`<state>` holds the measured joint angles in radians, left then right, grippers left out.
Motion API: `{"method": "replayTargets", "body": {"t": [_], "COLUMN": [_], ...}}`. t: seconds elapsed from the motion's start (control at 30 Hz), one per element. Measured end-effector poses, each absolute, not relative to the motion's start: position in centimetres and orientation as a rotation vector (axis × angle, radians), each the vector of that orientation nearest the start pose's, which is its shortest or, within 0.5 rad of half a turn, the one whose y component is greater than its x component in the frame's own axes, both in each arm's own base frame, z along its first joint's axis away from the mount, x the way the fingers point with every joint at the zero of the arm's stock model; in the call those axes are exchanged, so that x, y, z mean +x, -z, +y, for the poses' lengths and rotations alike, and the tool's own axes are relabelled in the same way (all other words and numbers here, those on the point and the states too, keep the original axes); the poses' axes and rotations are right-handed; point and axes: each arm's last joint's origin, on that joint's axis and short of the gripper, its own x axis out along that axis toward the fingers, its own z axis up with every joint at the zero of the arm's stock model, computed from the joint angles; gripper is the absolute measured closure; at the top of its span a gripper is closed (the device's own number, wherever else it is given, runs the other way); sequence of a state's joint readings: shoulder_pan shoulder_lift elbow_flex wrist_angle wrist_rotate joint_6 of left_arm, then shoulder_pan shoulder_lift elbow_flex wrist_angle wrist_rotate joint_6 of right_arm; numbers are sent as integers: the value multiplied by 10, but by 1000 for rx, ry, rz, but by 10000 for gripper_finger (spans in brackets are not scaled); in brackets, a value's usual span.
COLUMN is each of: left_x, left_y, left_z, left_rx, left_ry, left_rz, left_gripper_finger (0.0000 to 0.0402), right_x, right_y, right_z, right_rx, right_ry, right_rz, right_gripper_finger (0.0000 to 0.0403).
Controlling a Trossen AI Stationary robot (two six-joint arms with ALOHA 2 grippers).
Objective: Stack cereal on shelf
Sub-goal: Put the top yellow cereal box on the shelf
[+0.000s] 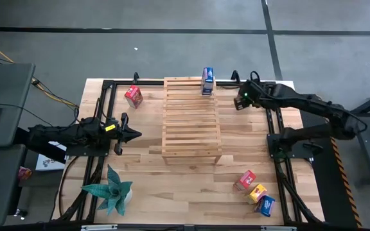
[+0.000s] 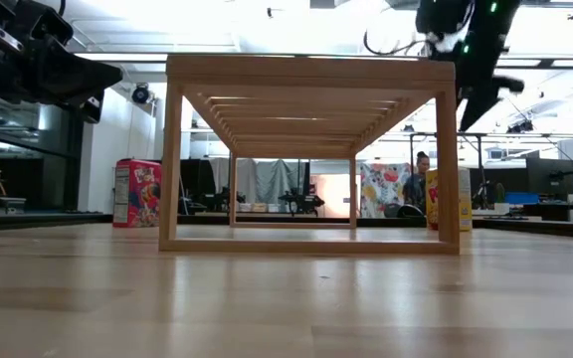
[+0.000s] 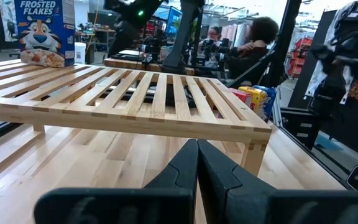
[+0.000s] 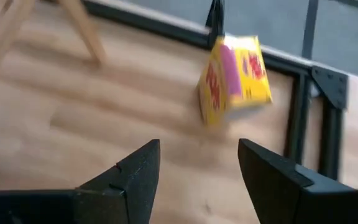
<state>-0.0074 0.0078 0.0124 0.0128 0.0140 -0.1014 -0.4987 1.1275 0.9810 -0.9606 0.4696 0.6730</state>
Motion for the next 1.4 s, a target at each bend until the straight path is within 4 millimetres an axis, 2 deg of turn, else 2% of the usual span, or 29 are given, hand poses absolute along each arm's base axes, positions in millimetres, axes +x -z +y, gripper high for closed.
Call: {"method": "replayTargets", "body": {"t": [0.17, 0.43, 0.77, 1.0, 1.4], "left_x": [97, 97, 97, 97, 97], "left_y": [-168, -168, -168, -168, -168], "left_z": [-1, -1, -1, -1, -1], "left_rx": [-102, -101, -102, -101, -101], "left_ry": [22, 22, 22, 22, 22], "left_rz": [-16, -16, -16, -16, -16], "left_gripper_finger": [401, 401, 402, 402, 402], "right_x": [165, 159, 165, 165, 160], "right_y": [-258, -244, -228, -231, -229], "right_z": [-137, -165, -180, -180, -183], "right_rx": [539, 503, 446, 396, 446], "right_ry": [1272, 1320, 1314, 1343, 1318], "right_rz": [763, 825, 915, 910, 934], "right_gripper_finger": [194, 194, 194, 194, 194]}}
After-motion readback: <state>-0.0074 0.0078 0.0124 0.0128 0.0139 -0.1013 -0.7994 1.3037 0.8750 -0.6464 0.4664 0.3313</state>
